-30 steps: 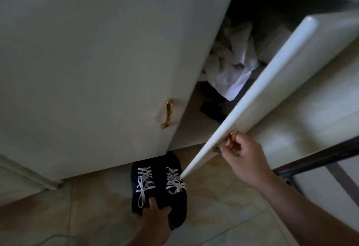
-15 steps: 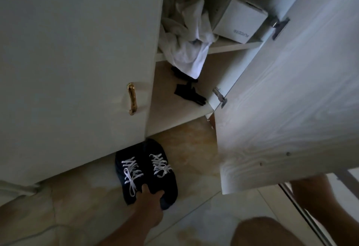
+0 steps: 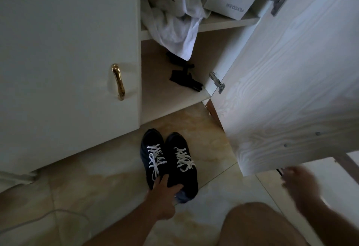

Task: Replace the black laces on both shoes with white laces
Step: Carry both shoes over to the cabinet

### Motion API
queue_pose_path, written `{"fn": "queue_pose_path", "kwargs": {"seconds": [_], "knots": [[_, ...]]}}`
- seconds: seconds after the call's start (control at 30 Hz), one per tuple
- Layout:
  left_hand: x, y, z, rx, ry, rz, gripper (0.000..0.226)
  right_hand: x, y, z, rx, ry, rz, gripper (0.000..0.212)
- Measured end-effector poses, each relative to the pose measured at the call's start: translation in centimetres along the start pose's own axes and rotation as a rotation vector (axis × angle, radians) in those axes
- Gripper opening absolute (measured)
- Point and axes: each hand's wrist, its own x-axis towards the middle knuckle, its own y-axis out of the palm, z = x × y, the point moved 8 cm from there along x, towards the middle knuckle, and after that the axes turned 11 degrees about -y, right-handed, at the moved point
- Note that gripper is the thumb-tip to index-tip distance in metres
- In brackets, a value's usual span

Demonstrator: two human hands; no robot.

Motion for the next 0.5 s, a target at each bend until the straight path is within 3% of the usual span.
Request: {"fn": "queue_pose_path", "kwargs": {"seconds": [0.07, 0.13, 0.2, 0.27, 0.33, 0.4, 0.5], "knots": [[-0.2, -1.7, -0.5, -0.220, 0.043, -0.207, 0.052, -1.8, 6.1, 2.2, 0.070, -0.074, 0.408, 0.028], [-0.4, -3.7, 1.1, -0.414, -0.068, -0.454, 0.026, -4.8, 10.9, 7.1, -0.142, -0.289, 0.773, 0.022], [-0.4, -3.9, 4.2, -0.584, -0.317, -0.520, 0.017, -5.4, 13.0, 11.5, -0.040, -0.410, 0.805, 0.012], [0.2, -1.9, 7.0, -0.838, -0.579, -0.428, 0.024, -4.1, 14.2, 14.3, 0.118, -0.307, 0.718, 0.020], [0.7, 1.1, 7.4, -1.185, -0.694, -0.209, 0.053, -3.4, 16.3, 15.8, 0.200, -0.190, 0.738, 0.038], [0.2, 3.4, 5.9, -1.335, -0.698, 0.014, 0.075, -4.1, 18.8, 16.9, 0.315, -0.071, 0.812, 0.050], [1.3, 4.5, 4.1, -1.392, -0.568, 0.076, 0.066, -5.7, 22.9, 16.8, 0.600, 0.237, 0.865, 0.056]]}}
